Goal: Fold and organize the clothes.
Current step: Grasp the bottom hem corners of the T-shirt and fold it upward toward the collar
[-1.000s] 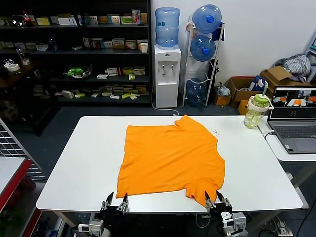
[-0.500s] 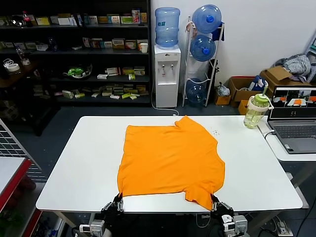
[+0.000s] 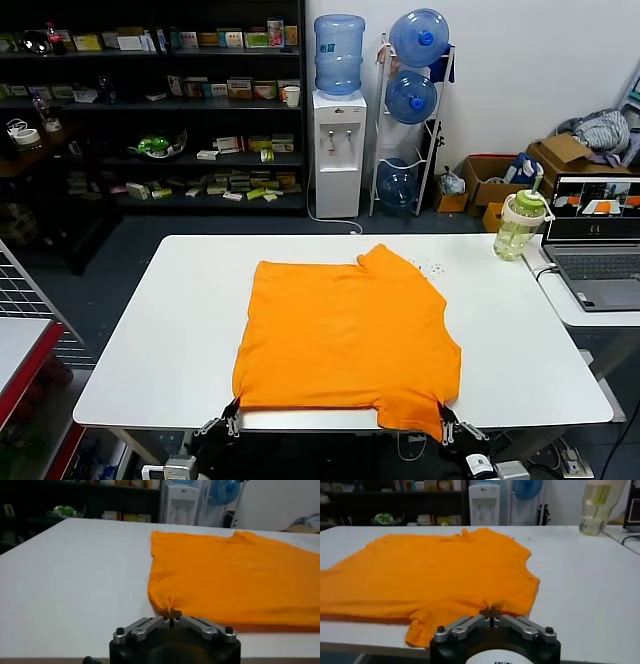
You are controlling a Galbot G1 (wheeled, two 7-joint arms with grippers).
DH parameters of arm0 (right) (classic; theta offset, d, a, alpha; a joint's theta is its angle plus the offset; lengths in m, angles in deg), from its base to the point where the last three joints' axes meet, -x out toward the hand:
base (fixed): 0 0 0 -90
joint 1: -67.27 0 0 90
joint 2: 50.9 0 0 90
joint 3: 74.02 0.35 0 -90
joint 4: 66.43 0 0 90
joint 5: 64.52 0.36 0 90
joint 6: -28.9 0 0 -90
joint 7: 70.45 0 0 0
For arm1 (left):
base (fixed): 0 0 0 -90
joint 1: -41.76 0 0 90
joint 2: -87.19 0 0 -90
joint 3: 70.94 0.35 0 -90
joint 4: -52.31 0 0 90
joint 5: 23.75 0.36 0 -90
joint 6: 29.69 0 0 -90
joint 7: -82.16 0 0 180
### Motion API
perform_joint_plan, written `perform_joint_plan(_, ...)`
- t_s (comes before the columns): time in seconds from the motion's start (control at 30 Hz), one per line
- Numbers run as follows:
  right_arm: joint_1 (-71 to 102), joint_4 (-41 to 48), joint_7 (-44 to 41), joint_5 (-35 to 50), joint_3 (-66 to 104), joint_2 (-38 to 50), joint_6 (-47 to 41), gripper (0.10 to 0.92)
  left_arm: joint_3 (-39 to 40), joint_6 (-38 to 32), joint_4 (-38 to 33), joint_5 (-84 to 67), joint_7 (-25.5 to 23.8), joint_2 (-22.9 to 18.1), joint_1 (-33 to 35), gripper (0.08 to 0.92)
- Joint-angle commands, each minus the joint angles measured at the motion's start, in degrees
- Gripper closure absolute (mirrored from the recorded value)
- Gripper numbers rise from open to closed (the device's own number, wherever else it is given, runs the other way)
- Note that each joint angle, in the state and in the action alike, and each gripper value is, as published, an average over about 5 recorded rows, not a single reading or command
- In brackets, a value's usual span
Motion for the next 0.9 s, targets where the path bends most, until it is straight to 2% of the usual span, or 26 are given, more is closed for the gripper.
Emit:
perform_joint_plan(0.03,6.7,-7.9,2.2,0.9,0.5,1.2,1.3,0.901,-0.4,0.7,-8.5,-3.9,1.9,4.2,5.8,0.9)
perform_joint_plan(0.23,-8.0,-1.2,4.0,3.4,-1.1,1.4,1.3,0.901,-0.9,-1.5,-6.3,-3.6,1.0,4.0,1.8,0.9)
perform_joint_plan(0.5,-26.8,10.7,6.1,6.1,-5.6,0.6,0.6,0.901,1.5,-5.7,4.9,-2.9,-3.0,3.8,-12.8,0.9)
perform_joint_plan(0.7,-33.4,16.1,6.8,7.8,-8.6,1.1,-0.5,0.901,4.3,-5.5,10.4,-3.2,-2.8,3.5,-21.0,0.9)
perform_joint_plan(0.9,-38.2,20.1,7.2,8.3,-11.5,0.5,-1.1,0.901,6.7,-5.2,15.1,-3.0,-2.0,3.3,-25.6,0.9)
